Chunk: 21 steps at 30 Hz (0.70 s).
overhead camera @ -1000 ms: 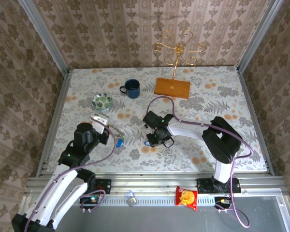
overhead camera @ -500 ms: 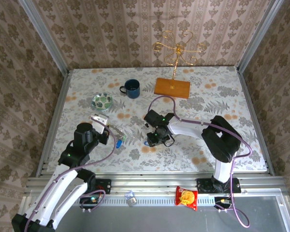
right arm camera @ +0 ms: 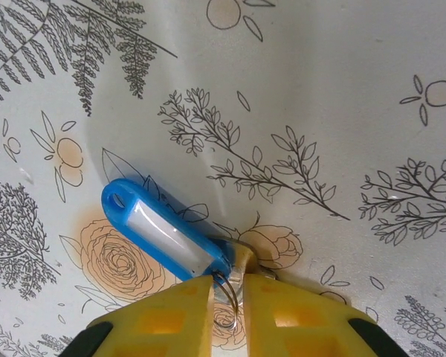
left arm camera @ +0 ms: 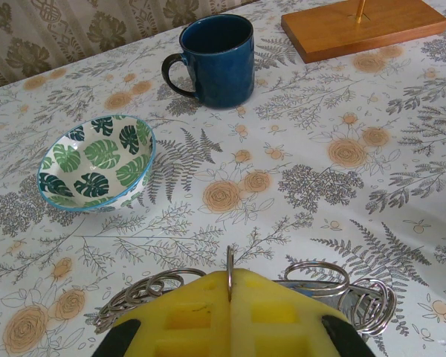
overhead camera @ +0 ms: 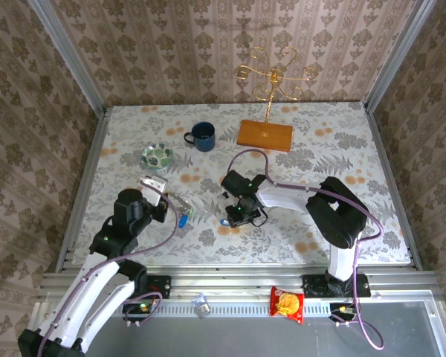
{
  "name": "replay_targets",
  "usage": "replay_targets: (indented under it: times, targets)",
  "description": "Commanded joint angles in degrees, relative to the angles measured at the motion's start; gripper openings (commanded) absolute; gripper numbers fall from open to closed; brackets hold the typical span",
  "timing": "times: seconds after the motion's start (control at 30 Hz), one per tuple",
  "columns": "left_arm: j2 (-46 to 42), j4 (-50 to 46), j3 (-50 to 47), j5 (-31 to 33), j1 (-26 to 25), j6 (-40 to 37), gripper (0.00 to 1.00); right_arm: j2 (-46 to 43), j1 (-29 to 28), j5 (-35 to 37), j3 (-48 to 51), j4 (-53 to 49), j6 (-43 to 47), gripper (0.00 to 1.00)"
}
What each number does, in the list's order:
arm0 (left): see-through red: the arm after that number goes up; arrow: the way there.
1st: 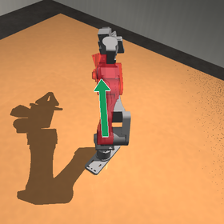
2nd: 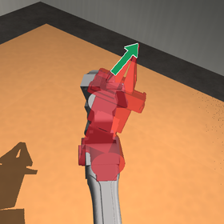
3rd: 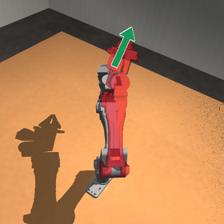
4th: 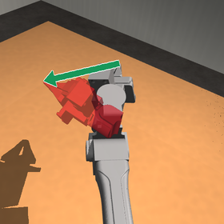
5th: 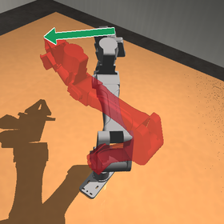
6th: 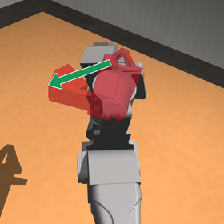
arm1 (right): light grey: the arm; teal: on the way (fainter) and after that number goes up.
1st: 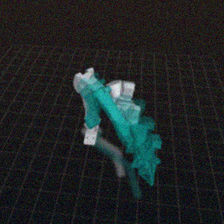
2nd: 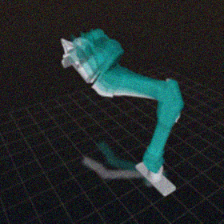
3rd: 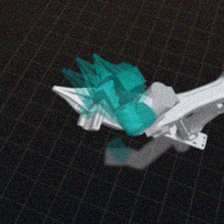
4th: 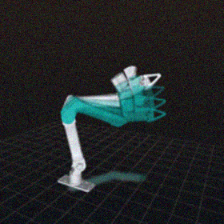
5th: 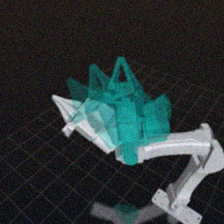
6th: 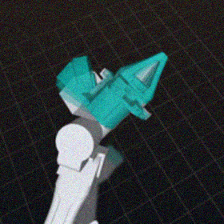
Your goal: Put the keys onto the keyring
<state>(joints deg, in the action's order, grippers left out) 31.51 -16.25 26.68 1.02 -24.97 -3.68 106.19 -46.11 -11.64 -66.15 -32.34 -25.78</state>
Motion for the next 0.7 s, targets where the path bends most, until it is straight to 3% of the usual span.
replay_targets:
  times: [0.0,0.23,0.67]
  targets:
    - [-0.22,2.28,0.79,-0.95,0.27,-1.15,0.0,1.02,0.31,-1.71,0.05,-0.78,-0.94,0.18]
    - [-0.22,2.28,0.75,-1.01,0.27,-1.07,0.0,-0.44,0.27,-3.01,0.05,-1.37,-1.85,0.24]
    - [-0.23,2.1,0.7,-0.93,0.29,-1.22,0.0,-0.46,0.32,-4.62,0.41,-1.65,-2.97,0.2]
